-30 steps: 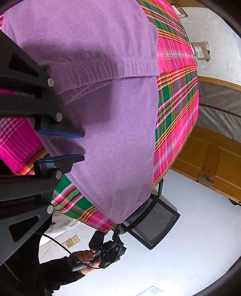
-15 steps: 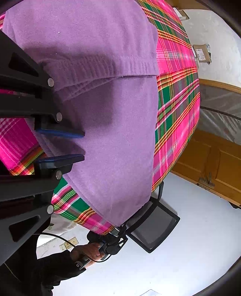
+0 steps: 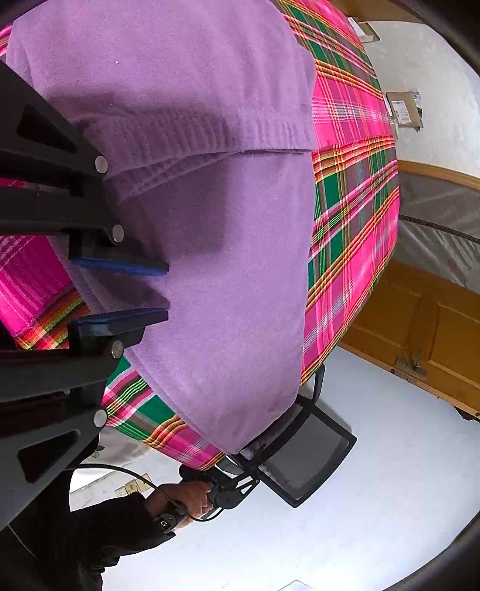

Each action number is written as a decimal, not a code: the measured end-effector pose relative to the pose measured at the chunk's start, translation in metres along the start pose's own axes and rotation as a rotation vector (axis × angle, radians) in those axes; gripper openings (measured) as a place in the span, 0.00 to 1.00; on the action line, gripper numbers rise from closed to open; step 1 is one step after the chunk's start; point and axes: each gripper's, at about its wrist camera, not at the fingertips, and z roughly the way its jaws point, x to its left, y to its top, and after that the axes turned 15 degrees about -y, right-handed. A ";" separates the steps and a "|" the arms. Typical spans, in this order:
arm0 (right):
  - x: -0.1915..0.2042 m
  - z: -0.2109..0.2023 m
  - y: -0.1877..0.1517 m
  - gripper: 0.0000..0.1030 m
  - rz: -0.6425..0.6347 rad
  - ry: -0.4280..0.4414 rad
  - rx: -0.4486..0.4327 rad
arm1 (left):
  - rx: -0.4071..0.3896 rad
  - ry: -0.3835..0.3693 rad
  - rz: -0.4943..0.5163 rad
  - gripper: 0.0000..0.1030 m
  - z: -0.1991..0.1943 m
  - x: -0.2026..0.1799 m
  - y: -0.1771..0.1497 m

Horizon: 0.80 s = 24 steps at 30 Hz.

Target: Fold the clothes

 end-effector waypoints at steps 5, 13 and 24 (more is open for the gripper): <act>-0.011 -0.030 0.010 0.45 0.018 -0.060 -0.090 | -0.004 -0.004 -0.002 0.17 -0.001 0.000 -0.001; -0.029 -0.028 0.006 0.45 0.026 -0.185 0.090 | -0.008 -0.008 -0.002 0.18 0.000 0.001 0.001; -0.031 0.024 -0.004 0.45 0.091 -0.090 0.260 | -0.012 -0.010 -0.006 0.18 0.000 0.002 0.002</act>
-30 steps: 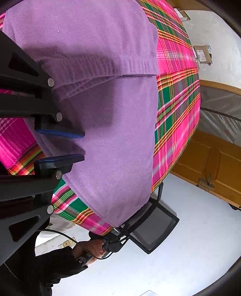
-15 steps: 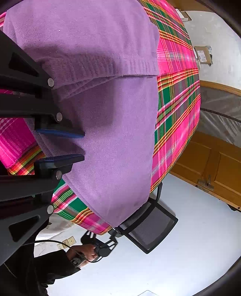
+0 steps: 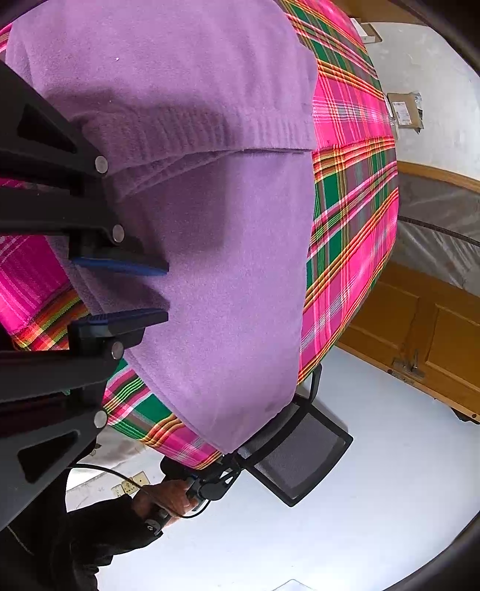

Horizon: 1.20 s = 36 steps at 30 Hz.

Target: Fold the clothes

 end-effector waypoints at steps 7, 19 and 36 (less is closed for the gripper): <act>0.003 0.006 0.004 0.45 0.055 0.098 -0.085 | 0.005 0.003 0.005 0.18 0.001 0.000 0.002; 0.021 -0.006 0.012 0.35 0.027 0.091 -0.268 | 0.002 0.000 0.001 0.18 0.001 0.000 0.003; 0.120 -0.029 -0.036 0.08 -0.408 -0.062 -0.408 | -0.003 -0.011 0.004 0.18 -0.004 -0.003 0.005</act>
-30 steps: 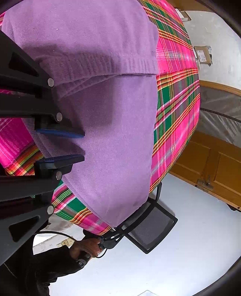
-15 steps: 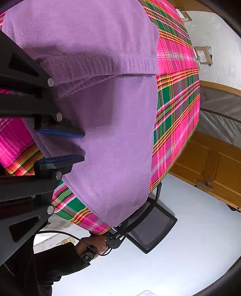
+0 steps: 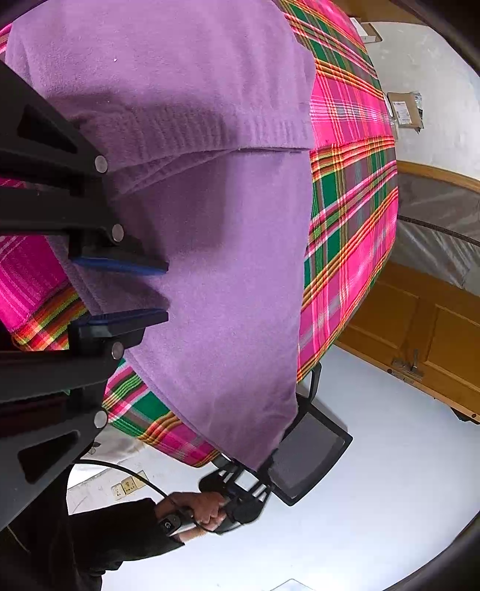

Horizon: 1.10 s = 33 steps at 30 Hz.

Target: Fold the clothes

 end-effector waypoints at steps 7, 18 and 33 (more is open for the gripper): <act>0.073 -0.004 -0.027 0.08 -0.226 0.010 0.016 | -0.060 -0.039 0.055 0.18 -0.017 -0.018 0.009; 0.152 0.033 -0.099 0.08 -0.514 -0.070 0.075 | -0.149 -0.051 0.063 0.18 -0.053 -0.013 0.006; 0.147 0.147 -0.229 0.08 -0.897 -0.329 0.273 | -0.244 -0.003 -0.023 0.18 -0.098 0.026 -0.014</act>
